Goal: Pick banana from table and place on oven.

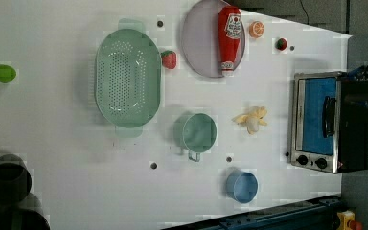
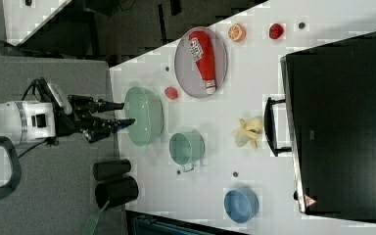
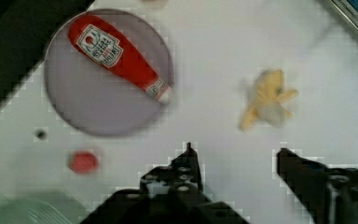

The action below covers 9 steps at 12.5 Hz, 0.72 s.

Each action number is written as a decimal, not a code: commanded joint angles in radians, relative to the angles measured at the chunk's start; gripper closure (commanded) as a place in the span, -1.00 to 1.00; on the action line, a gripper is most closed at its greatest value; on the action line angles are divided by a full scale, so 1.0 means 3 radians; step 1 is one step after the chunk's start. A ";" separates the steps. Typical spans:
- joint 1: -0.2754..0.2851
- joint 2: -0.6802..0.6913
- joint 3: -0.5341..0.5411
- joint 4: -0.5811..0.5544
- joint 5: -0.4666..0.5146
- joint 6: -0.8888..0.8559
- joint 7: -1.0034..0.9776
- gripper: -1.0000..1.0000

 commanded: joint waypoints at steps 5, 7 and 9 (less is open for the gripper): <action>-0.0116 -0.1440 -0.0051 -0.0888 -0.0081 -0.0480 0.0085 -1.00; -0.0117 -0.1365 -0.0055 -0.1014 -0.0082 -0.0317 0.0085 -1.00; -0.0120 -0.1238 -0.0064 -0.1198 -0.0082 -0.0011 0.0085 -1.00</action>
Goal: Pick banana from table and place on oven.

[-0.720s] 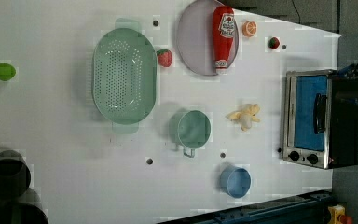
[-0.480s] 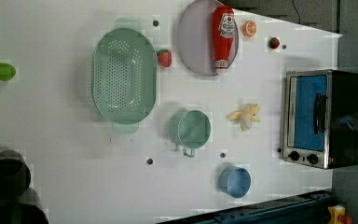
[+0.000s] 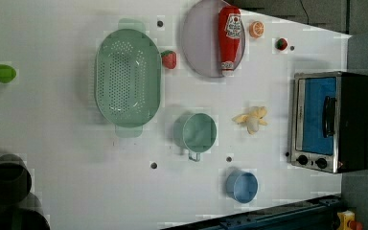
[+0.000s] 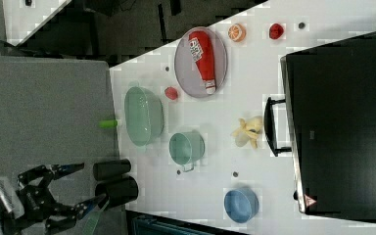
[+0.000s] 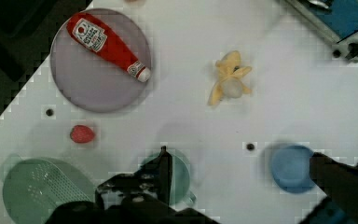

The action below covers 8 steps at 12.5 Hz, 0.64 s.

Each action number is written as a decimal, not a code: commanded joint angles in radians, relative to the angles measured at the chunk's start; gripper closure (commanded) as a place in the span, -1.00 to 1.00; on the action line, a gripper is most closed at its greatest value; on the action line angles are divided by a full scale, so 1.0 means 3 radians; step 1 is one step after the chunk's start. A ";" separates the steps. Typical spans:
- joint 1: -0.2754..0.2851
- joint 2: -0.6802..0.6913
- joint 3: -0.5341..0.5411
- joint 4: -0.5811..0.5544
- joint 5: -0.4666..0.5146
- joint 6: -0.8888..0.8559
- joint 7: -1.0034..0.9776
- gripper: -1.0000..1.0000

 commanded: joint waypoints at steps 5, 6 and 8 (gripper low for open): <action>-0.0110 0.1013 -0.0069 -0.0780 -0.0052 0.1191 0.0042 -1.00; -0.0110 0.1165 -0.0085 -0.0841 -0.0052 0.1399 0.0042 -1.00; -0.0112 0.1485 -0.0132 -0.0934 -0.0052 0.1786 0.0042 -1.00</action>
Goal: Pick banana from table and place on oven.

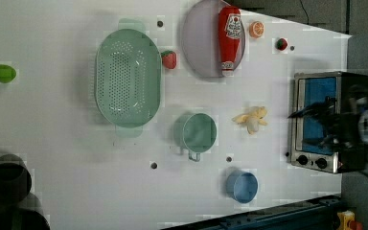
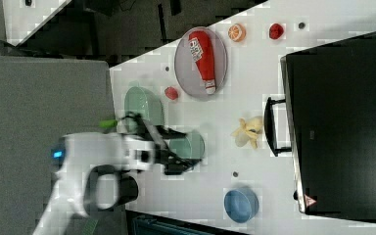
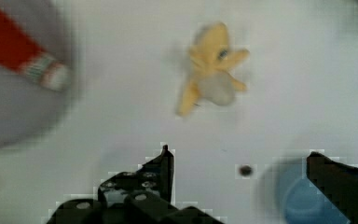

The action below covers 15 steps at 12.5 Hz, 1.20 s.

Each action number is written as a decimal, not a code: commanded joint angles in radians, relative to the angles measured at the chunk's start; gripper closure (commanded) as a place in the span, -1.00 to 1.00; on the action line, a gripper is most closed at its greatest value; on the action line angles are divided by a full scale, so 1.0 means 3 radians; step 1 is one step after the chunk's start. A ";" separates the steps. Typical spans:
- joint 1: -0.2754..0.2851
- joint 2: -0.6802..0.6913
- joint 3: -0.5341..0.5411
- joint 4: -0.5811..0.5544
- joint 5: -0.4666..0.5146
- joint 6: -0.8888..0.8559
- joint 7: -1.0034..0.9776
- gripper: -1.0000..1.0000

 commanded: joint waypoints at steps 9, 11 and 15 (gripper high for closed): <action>-0.0071 0.1064 -0.0010 -0.0241 -0.0053 0.1542 0.0020 -1.00; -0.0072 0.1209 -0.0011 -0.0295 -0.0053 0.1796 0.0021 -1.00; -0.0073 0.1452 -0.0018 -0.0317 -0.0053 0.2059 0.0021 -0.42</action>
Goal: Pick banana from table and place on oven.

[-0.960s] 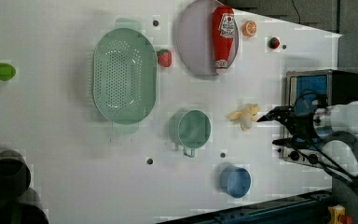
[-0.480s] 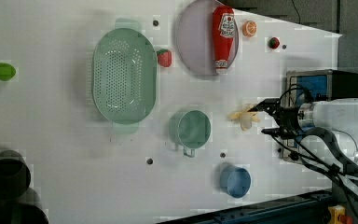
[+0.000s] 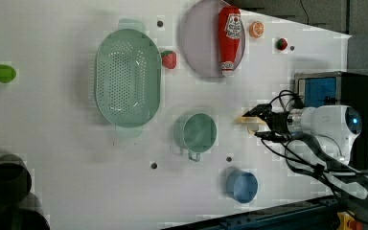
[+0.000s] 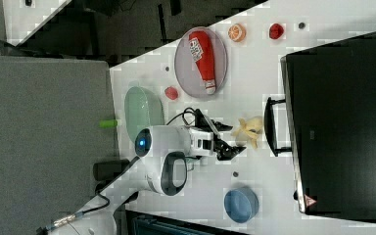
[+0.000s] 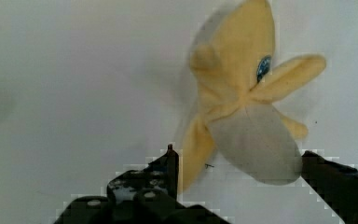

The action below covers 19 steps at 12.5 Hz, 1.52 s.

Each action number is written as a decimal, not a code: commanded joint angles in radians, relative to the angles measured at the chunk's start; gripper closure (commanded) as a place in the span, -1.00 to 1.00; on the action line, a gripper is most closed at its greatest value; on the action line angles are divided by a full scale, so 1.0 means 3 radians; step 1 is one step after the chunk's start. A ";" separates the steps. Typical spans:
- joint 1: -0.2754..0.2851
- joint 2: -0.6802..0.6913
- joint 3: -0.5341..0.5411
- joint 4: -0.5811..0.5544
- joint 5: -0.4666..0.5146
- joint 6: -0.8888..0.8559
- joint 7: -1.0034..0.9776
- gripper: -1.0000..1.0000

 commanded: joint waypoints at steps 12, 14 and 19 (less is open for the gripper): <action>0.0016 -0.0849 -0.0063 0.0148 -0.0027 -0.0257 0.0009 0.49; 0.0017 -0.1197 -0.0062 0.0377 -0.0026 -0.0986 0.0009 0.49; -0.0013 -0.1573 -0.0243 0.1196 -0.0027 -0.2514 -0.0269 0.49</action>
